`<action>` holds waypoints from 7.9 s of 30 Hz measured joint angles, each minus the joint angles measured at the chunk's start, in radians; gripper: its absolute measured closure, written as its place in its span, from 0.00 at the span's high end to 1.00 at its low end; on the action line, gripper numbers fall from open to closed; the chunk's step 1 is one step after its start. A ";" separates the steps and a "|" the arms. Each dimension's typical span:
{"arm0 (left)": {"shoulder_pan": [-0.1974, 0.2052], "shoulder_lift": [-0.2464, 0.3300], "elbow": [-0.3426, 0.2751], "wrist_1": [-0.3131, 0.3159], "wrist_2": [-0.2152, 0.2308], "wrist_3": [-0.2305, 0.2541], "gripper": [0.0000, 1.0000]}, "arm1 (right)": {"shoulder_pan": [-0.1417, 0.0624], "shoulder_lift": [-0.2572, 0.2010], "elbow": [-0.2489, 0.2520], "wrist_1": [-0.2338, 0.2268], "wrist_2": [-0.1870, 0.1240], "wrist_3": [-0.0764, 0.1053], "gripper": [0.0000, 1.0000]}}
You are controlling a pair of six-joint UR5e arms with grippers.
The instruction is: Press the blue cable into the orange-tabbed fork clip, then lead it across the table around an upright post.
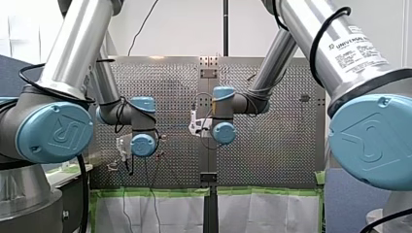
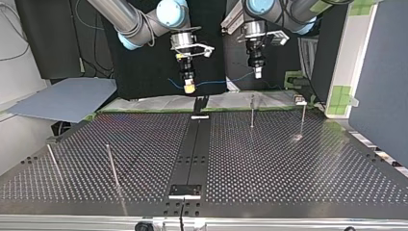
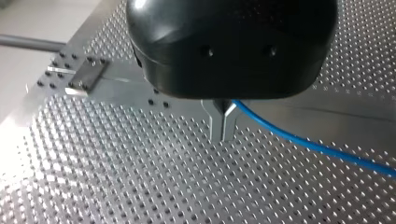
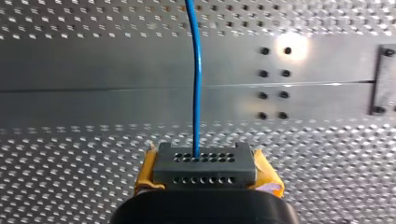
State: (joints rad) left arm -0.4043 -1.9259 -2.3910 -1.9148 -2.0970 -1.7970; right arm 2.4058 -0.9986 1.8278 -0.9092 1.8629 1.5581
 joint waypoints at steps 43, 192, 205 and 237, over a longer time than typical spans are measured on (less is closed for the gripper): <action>0.238 -0.273 0.101 0.051 0.260 -0.047 0.00 | -0.120 0.280 -0.103 -0.155 -0.126 0.073 0.00; 0.419 -0.482 0.518 -0.342 0.467 -0.062 1.00 | -0.246 0.470 -0.400 0.066 -0.155 0.056 0.00; 0.440 -0.476 0.424 -0.410 0.590 -0.034 1.00 | -0.246 0.470 -0.400 0.078 -0.156 0.053 0.00; 0.435 -0.275 0.191 -0.292 0.715 -0.013 1.00 | -0.246 0.470 -0.399 0.086 -0.157 0.052 0.00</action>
State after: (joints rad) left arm 0.0309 -2.2008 -2.2005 -2.2066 -1.3823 -1.8100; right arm 2.1598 -0.5286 1.4283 -0.8229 1.7063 1.6102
